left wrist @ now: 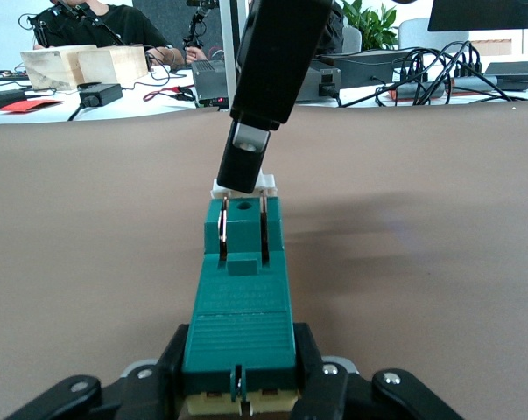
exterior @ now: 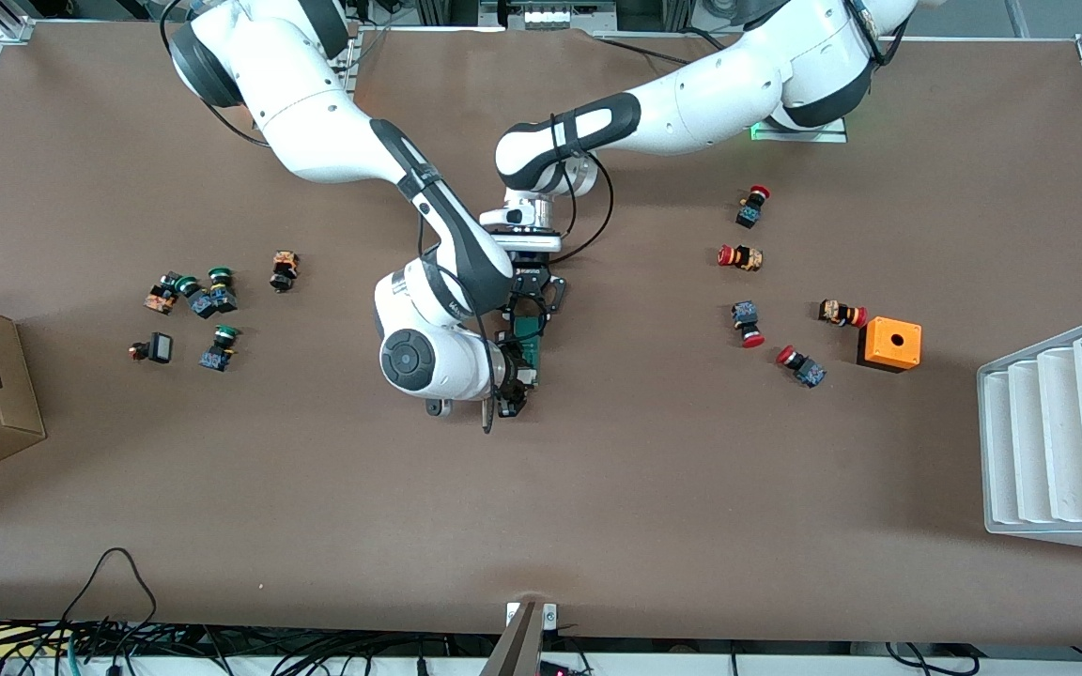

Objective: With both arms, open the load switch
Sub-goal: 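Close the right gripper around the white lever handle of the switch, then press the white handle down onto the switch with the right gripper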

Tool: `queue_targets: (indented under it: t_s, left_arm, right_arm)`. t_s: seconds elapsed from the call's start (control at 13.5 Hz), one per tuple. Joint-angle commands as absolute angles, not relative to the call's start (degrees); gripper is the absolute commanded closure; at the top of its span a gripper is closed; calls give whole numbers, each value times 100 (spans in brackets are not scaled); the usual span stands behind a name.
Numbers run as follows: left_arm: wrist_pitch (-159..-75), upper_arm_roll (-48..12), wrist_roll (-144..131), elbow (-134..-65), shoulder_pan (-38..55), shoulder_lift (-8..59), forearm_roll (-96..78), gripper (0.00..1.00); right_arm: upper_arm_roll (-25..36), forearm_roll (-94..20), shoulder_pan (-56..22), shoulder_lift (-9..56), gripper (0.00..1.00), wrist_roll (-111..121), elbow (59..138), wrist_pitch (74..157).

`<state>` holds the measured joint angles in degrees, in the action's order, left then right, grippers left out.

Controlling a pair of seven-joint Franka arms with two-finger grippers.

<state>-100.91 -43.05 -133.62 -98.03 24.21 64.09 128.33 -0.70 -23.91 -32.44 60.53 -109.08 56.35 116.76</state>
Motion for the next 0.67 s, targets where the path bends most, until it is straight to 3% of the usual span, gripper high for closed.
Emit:
queue_targets:
  t_s: [0.0,0.59]
  left_arm:
    - [-10310,-4175,-13447,-9554,2426,6653,13087,100]
    - [-10310,-4175,-13447,-9554,2426,6679,13087,100]
  right_arm:
    - [-97,-2408,-3366,6073,67,-11013,5519,11391]
    - [-70,-2259,-3410,5819,67,-10873,5581,10881]
